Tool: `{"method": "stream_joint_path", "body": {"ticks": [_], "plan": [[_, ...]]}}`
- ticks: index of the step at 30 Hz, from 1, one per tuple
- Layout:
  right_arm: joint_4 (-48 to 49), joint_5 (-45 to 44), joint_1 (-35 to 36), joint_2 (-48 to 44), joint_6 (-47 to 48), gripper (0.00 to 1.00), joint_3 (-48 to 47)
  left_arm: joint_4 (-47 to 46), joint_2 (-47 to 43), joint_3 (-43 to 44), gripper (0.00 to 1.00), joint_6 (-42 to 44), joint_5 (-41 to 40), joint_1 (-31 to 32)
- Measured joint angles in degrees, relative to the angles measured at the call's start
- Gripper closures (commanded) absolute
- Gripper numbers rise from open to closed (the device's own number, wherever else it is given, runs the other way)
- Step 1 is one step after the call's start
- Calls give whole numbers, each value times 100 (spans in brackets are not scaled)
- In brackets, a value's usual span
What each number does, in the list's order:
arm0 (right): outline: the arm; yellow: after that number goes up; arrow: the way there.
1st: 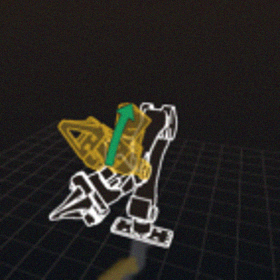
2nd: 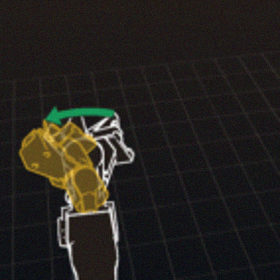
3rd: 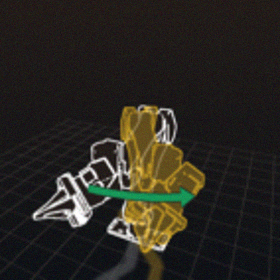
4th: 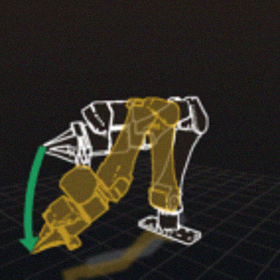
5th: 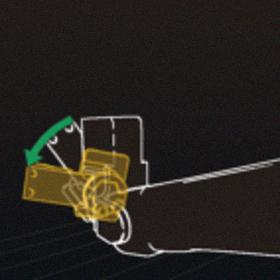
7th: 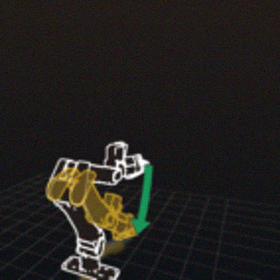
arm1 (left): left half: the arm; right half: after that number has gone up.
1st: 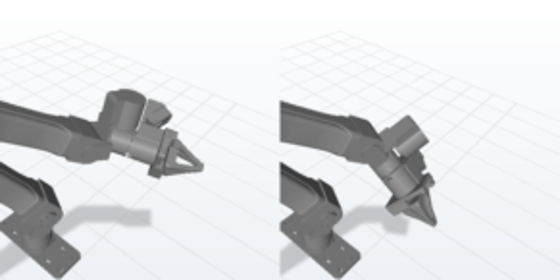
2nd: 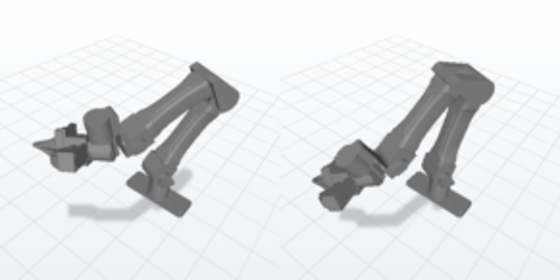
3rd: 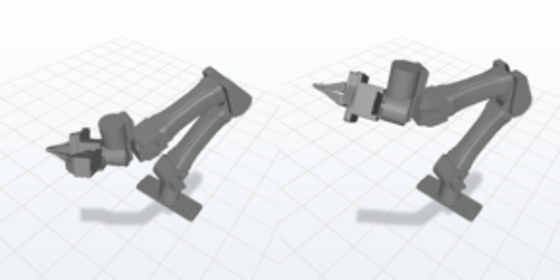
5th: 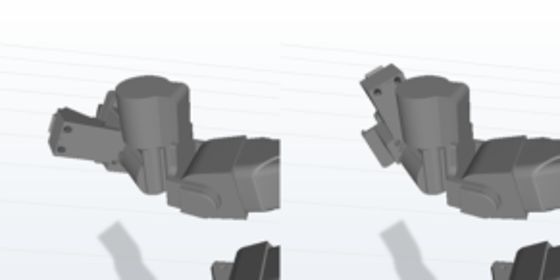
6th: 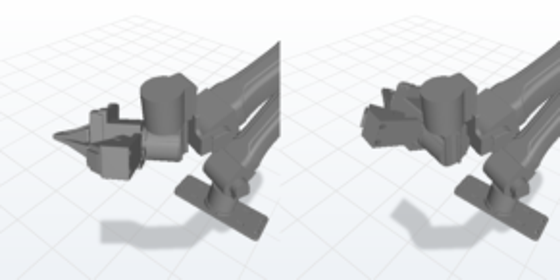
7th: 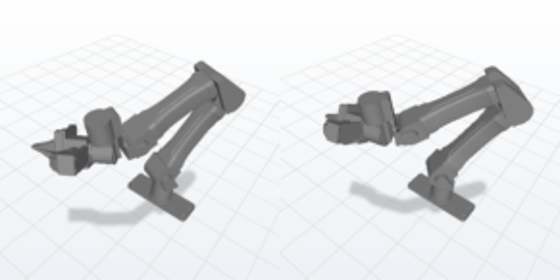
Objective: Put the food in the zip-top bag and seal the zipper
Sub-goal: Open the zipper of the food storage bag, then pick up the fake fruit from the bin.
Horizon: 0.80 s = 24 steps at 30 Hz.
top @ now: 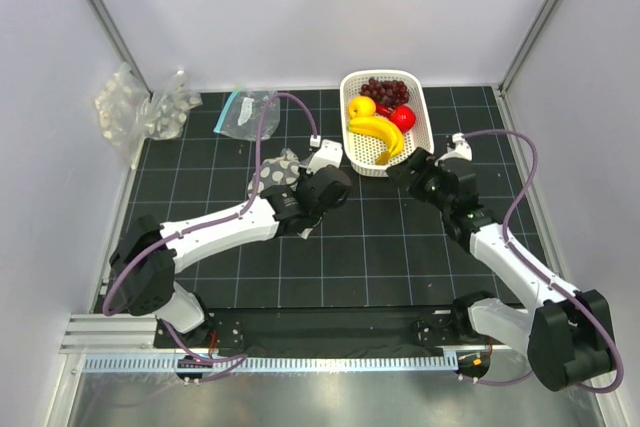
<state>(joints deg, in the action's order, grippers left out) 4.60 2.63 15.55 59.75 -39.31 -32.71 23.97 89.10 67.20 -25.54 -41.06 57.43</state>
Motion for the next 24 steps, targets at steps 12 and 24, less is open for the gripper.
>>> {"method": "stream_joint_path", "body": {"ticks": [12,24], "plan": [[-658,-730,2,1521,192,18,-1554,-407,-201,-382,99,-302,1292,-684],[-1220,-1515,61,3711,525,18,-3508,-562,-485,-577,100,-426,1613,-813]]}}
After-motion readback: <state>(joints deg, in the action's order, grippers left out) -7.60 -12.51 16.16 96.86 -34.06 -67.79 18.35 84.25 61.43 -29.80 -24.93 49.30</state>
